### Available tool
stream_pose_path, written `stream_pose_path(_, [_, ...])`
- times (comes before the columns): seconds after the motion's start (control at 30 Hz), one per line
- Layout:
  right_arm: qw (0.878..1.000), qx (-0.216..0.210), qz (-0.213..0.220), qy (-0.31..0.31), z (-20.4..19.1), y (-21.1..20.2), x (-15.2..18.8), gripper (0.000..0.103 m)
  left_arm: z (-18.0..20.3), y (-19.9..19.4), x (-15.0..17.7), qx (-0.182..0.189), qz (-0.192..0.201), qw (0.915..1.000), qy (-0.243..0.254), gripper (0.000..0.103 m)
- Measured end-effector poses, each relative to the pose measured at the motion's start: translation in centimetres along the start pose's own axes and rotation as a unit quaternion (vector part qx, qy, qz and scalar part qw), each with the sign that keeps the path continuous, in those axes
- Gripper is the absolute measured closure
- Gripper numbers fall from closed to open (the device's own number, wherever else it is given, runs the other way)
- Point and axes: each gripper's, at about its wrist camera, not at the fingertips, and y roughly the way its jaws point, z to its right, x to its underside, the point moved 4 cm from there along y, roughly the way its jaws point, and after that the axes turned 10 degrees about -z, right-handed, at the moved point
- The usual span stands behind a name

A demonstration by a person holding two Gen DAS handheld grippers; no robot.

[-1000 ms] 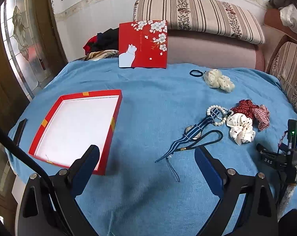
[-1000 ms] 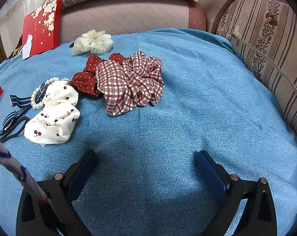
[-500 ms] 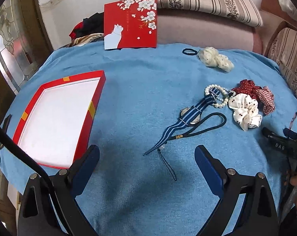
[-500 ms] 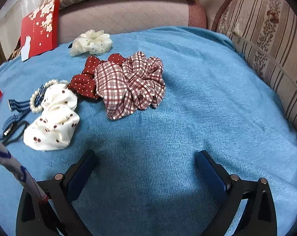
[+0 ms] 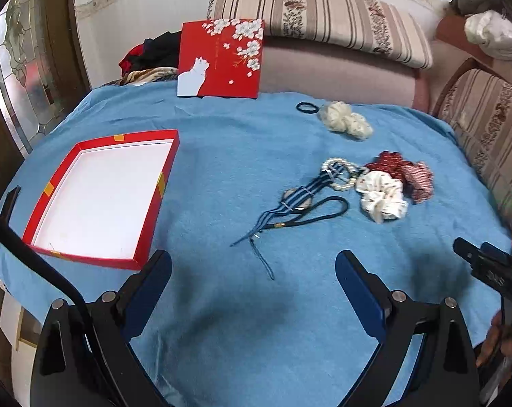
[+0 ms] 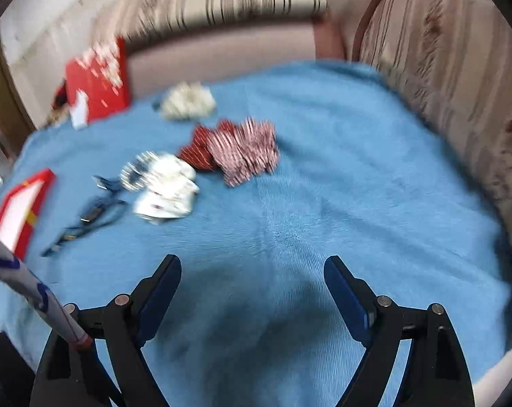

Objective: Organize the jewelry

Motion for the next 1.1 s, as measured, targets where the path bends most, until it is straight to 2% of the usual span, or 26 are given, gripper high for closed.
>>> stream_pose_path(0.13, [1.0,-0.016,0.016,0.01,-1.0,-3.5,1.9,0.013,0.9,-1.7,0.8,0.014,0.009,0.9998,0.009,0.006])
stream_pose_path(0.37, [0.998,0.036,0.04,-0.024,-3.3,-6.0,2.6,0.013,2.3,-4.2,2.1,0.01,0.032,0.9987,0.038,0.006])
stream_pose_path(0.47, [0.997,0.043,0.049,-0.03,-3.9,-6.7,2.9,0.013,2.8,-4.5,2.5,0.008,0.032,0.9983,0.047,0.006])
stream_pose_path(0.73, [0.996,0.056,0.06,-0.031,-4.5,-7.5,3.4,0.013,3.5,-4.6,3.0,0.008,0.026,0.9981,0.056,0.006])
stream_pose_path(1.1, [0.997,0.053,0.048,-0.027,-4.5,-6.7,3.5,0.013,4.1,-3.2,3.1,0.002,0.01,0.998,0.063,0.006])
